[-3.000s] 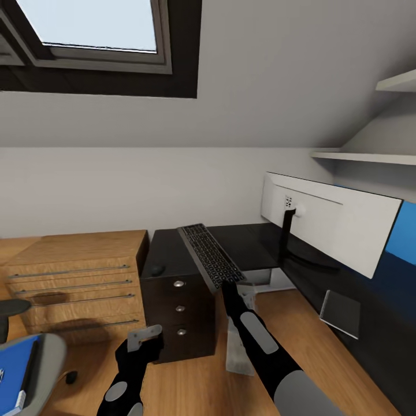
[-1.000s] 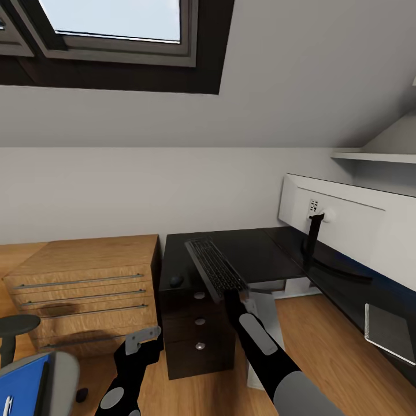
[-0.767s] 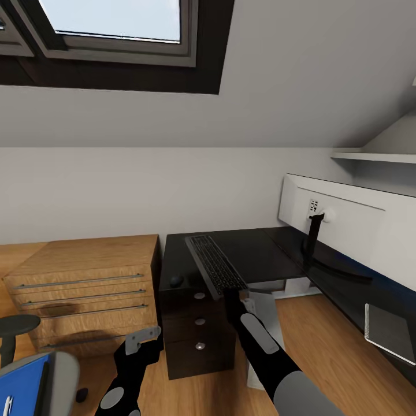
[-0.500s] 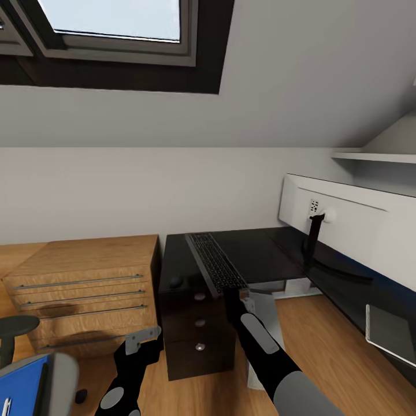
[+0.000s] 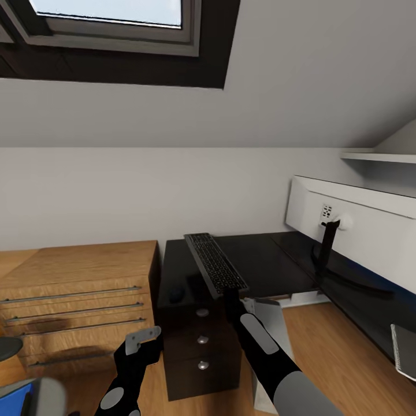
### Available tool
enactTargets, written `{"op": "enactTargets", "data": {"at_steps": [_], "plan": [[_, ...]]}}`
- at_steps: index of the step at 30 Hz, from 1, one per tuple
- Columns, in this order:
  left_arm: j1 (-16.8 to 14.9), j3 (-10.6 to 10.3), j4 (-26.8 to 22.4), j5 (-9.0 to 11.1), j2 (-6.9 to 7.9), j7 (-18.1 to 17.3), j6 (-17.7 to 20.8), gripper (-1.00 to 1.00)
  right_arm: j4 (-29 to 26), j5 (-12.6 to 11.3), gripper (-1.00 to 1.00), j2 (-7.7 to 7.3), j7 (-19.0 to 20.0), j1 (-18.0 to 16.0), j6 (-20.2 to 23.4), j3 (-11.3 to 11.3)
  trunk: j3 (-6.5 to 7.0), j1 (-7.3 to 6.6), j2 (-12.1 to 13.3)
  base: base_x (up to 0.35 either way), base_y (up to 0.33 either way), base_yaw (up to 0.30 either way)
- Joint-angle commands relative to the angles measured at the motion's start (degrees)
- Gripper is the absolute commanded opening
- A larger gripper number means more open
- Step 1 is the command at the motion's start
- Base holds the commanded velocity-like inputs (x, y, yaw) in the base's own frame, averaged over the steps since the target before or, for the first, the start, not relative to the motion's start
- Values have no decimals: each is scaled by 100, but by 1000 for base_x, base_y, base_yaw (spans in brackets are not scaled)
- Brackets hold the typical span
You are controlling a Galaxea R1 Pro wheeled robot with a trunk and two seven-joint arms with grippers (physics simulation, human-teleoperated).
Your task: In the bedroom, organize the workspace by keeping the computer under the desk, ensuring the monitor is on the desk, placing the keyboard on the desk next to the monitor, placing the mouse on the desk next to the keyboard, moving the folder from the swivel chair onto the desk next to the mouse, stacking the notebook on top of the folder with the pen on top of the notebook, and positioning the swivel chair next to the desk.
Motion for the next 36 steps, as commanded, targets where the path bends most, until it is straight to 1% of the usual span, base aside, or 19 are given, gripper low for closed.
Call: {"op": "enactTargets", "data": {"at_steps": [1,18,24,28,32,36], "plan": [[-6,-15,-7,30,7,46,21,100,4,-36,-100,0,-16,-5,-42,21,-7,2,-4,85,48,0],[-6,-31,-34,30,2,46,23,100,32,-34,-100,0,-101,-5,-51,21,-7,2,-4,8,5,0],[-5,-41,-115,30,-2,46,22,100,39,-39,-100,0,-572,-7,-51,40,-7,2,-4,0,0,0],[-7,-42,-130,30,-2,46,22,100,40,-38,-100,0,-761,-6,-51,64,-7,2,-4,0,0,0],[-6,-42,-134,39,-2,46,23,100,40,-36,-100,0,-842,-6,-50,70,-7,2,-4,0,0,0],[-3,-42,-134,34,0,46,23,100,40,-37,-100,0,-844,-5,-51,72,-7,2,-4,-1,43,0]]}}
